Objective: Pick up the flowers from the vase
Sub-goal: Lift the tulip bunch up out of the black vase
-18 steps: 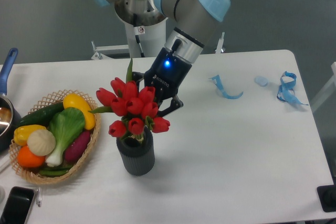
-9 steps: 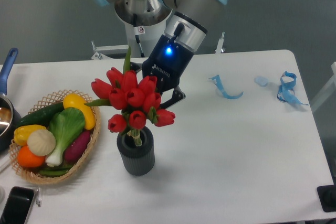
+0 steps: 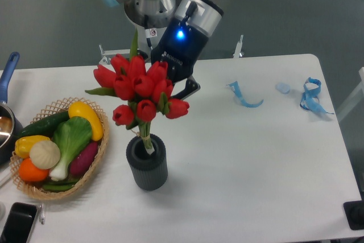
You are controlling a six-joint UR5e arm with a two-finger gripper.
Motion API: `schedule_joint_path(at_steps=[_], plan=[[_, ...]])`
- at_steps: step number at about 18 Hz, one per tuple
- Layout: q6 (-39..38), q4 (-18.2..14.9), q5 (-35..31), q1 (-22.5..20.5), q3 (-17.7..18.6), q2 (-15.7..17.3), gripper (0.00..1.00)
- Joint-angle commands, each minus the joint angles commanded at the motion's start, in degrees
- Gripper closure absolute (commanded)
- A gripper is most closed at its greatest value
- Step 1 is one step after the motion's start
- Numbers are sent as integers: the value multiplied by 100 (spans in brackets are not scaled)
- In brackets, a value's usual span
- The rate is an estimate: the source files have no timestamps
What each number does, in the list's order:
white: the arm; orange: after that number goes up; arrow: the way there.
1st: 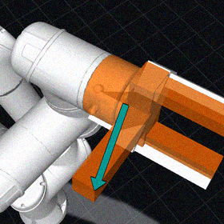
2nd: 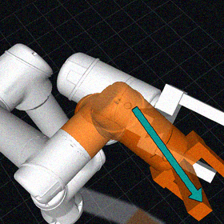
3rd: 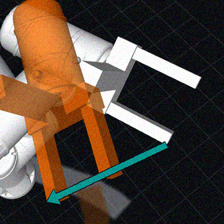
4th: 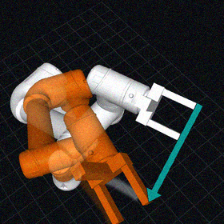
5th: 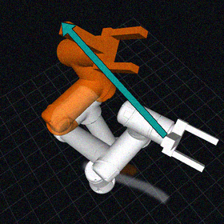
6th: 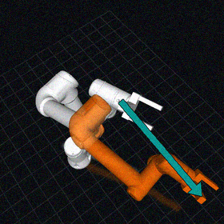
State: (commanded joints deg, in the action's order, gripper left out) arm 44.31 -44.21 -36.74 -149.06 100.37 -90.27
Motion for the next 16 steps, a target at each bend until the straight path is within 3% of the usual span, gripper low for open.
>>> schedule_joint_path(at_steps=[6,13,16], plan=[[-72,9,9,-219,-44,97,66],[25,53,0,-1185,-193,-52,66],[489,62,0,-1651,-185,-272,66]])
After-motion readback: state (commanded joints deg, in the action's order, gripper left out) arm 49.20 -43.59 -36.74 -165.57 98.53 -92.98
